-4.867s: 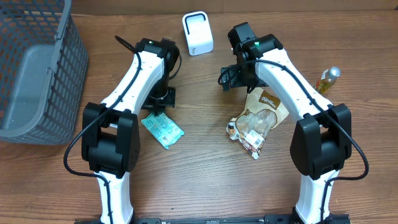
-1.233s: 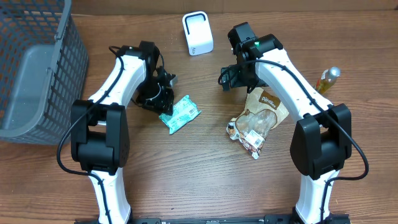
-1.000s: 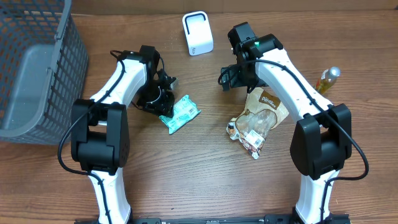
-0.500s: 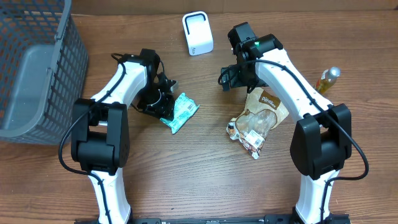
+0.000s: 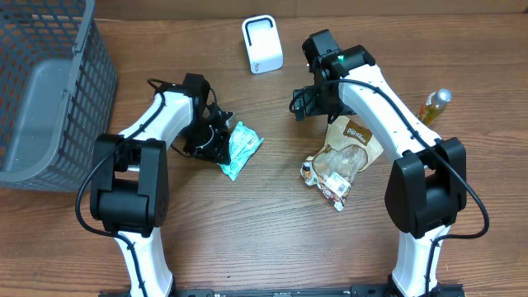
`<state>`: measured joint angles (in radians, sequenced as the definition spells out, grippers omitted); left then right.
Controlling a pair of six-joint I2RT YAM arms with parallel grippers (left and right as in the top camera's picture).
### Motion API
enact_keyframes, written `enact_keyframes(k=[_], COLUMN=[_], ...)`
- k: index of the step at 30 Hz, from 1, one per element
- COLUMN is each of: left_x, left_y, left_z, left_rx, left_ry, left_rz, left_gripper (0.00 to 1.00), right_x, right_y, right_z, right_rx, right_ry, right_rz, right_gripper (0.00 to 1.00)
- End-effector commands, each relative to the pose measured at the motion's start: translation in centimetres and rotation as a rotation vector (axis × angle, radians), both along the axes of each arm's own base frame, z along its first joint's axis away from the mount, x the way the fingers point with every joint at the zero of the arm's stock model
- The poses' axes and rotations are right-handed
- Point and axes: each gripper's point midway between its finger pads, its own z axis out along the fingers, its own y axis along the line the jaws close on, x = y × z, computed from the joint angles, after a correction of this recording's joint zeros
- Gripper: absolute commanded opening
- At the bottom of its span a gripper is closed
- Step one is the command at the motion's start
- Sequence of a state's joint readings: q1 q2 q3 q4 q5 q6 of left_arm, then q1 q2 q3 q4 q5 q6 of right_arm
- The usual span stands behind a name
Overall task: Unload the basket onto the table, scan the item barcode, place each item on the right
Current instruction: 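Lift and rotate the wipes pack with the left gripper, then carry the wipes pack up to the white scanner with the left gripper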
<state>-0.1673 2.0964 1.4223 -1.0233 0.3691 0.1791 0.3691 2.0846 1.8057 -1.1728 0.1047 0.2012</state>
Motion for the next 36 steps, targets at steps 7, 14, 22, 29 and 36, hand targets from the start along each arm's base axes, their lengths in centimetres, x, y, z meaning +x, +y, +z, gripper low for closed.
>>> enact_keyframes(k=[7, 14, 22, 29, 36], left_x=[0.7, 2.9, 2.6, 3.4, 7.2], left_y=[-0.8, -1.3, -3.8, -2.1, -0.2], left_z=[0.9, 4.8, 7.5, 7.5, 10.3], left_rx=[-0.013, -0.025, -0.191, -0.075, 0.139], left_ry=[0.043, 0.001, 0.031, 0.008, -0.178], left_rz=[0.018, 0.059, 0.047, 0.087, 0.149], left_gripper=[0.04, 0.04, 0.04, 0.04, 0.04], right_x=[0.4, 0.4, 0.4, 0.4, 0.4], right_y=[0.0, 0.0, 0.0, 0.0, 0.0], right_z=[0.6, 0.6, 0.6, 0.6, 0.6], right_rx=[0.000, 0.000, 0.000, 0.000, 0.000], right_ry=[-0.020, -0.020, -0.020, -0.020, -0.020], right_rz=[-0.001, -0.001, -0.001, -0.001, -0.001], right_gripper=[1.00, 1.00, 1.00, 1.00, 1.00])
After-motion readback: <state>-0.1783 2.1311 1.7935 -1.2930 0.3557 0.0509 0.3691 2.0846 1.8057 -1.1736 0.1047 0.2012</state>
